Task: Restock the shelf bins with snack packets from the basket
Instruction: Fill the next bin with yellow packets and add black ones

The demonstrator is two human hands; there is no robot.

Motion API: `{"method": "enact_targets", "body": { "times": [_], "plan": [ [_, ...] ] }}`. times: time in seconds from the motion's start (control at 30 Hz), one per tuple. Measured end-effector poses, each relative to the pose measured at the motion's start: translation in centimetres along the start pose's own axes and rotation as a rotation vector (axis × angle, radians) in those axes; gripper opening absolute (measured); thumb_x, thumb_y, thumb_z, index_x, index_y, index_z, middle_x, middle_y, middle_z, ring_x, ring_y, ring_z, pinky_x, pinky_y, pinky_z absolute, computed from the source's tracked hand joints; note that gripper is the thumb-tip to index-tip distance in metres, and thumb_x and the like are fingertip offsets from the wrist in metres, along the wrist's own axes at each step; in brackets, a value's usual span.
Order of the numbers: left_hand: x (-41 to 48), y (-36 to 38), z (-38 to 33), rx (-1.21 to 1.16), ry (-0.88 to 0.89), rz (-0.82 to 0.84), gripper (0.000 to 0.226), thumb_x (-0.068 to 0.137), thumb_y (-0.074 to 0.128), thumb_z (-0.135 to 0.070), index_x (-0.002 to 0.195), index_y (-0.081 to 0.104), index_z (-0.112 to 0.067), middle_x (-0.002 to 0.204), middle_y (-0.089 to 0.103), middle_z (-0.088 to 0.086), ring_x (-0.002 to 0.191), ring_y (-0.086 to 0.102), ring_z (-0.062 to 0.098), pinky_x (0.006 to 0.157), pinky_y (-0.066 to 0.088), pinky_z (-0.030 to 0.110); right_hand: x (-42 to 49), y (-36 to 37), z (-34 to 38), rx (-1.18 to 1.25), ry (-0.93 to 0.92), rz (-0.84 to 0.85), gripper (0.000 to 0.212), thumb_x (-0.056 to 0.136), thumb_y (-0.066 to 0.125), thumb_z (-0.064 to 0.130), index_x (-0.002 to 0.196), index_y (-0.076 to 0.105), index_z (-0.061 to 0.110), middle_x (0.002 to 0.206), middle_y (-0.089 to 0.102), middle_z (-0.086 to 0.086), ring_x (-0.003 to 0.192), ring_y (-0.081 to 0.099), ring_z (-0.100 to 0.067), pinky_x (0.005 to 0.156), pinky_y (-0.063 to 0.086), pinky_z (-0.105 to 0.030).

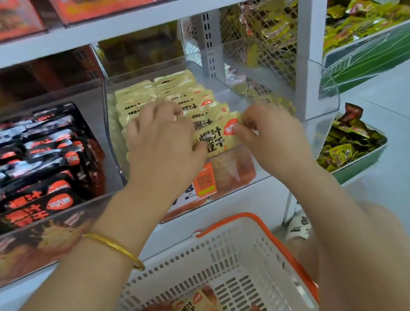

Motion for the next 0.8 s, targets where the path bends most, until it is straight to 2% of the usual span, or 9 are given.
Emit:
{"method": "enact_targets", "body": {
  "times": [0.1,0.23,0.27,0.37,0.47,0.53,0.6,0.67,0.8],
  "plan": [
    [-0.5,-0.2,-0.8,0.087,0.066,-0.006,0.025,0.084,0.059,-0.034,0.096,0.070,-0.015,0.134,0.047,0.001,0.129,0.030,0.025,0.098,0.016,0.038,-0.1,0.5,-0.4,-0.049,0.013,0.009,0.029,0.093,0.054,0.035,0.103,0.065,0.011,0.108,0.062,-0.008,0.105,0.051,-0.030,0.087,0.041,-0.040],
    [-5.1,-4.3,-2.2,-0.032,0.157,-0.350,0.014,0.079,0.063,-0.020,0.090,0.066,-0.013,0.113,0.061,0.003,0.110,0.049,0.026,0.087,0.028,0.035,-4.8,-4.7,1.4,0.192,-0.067,-0.443,0.009,0.087,0.063,0.018,0.092,0.058,0.013,0.092,0.058,-0.003,0.087,0.052,-0.023,0.075,0.040,-0.033],
    [-7.0,-4.4,-2.2,-0.087,0.178,-0.378,0.013,0.079,0.063,-0.015,0.091,0.066,-0.013,0.110,0.063,0.002,0.106,0.051,0.025,0.085,0.029,0.034,-6.5,-4.7,1.8,0.257,-0.060,-0.462,0.007,0.086,0.061,0.015,0.087,0.055,0.017,0.086,0.057,0.001,0.080,0.051,-0.019,0.069,0.040,-0.032],
    [-12.2,0.1,-0.8,-0.102,0.235,-0.188,0.016,0.077,0.058,-0.012,0.090,0.067,-0.015,0.104,0.064,-0.001,0.099,0.053,0.022,0.079,0.031,0.032,-9.3,3.1,2.6,0.427,0.053,0.011,0.011,0.089,0.057,0.016,0.087,0.049,0.024,0.079,0.058,0.007,0.071,0.055,-0.017,0.062,0.043,-0.035],
    [-16.7,8.9,4.2,0.028,0.159,0.206,0.021,0.069,0.057,-0.018,0.088,0.065,-0.019,0.097,0.063,-0.004,0.091,0.057,0.021,0.075,0.035,0.034,-13.6,16.1,3.7,0.167,0.024,0.668,0.015,0.092,0.052,0.019,0.106,0.056,0.016,0.100,0.064,-0.005,0.091,0.060,-0.024,0.076,0.050,-0.035],
    [-19.3,13.0,8.1,0.060,0.029,0.394,0.025,0.056,0.075,-0.014,0.079,0.067,-0.021,0.087,0.065,-0.003,0.080,0.062,0.022,0.069,0.046,0.033,-17.1,22.9,3.9,0.097,-0.014,0.929,0.023,0.094,0.049,0.016,0.115,0.056,0.009,0.112,0.062,-0.010,0.101,0.058,-0.027,0.081,0.046,-0.031],
    [-21.2,15.3,10.7,0.071,-0.090,0.518,0.026,0.052,0.081,-0.014,0.071,0.066,-0.020,0.079,0.066,-0.002,0.074,0.063,0.023,0.063,0.052,0.034,-21.1,28.5,2.8,0.012,-0.037,1.115,0.031,0.094,0.046,0.013,0.124,0.052,0.007,0.124,0.056,-0.011,0.112,0.054,-0.028,0.086,0.044,-0.032],
    [-22.5,16.8,12.0,0.068,-0.169,0.598,0.012,0.070,0.071,-0.016,0.080,0.064,-0.018,0.087,0.064,0.000,0.084,0.060,0.024,0.071,0.051,0.035,-25.1,33.3,0.2,-0.116,-0.021,1.227,0.041,0.093,0.046,0.010,0.134,0.045,0.009,0.133,0.051,-0.011,0.119,0.052,-0.029,0.092,0.045,-0.035],
    [-23.4,19.1,13.1,0.038,-0.183,0.640,0.019,0.094,0.040,-0.022,0.106,0.055,-0.020,0.112,0.051,-0.002,0.111,0.044,0.020,0.092,0.039,0.034,-29.6,38.8,-5.0,-0.151,0.151,1.176,0.061,0.089,0.050,0.015,0.143,0.023,0.010,0.117,0.061,-0.014,0.099,0.060,-0.029,0.079,0.051,-0.034]
  ]
}}
Point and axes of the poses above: each hand's wrist, its own x-axis towards the middle knuckle, its own y-axis out of the palm, z = x × y, the point moved 10 cm from there along x, towards the middle knuckle
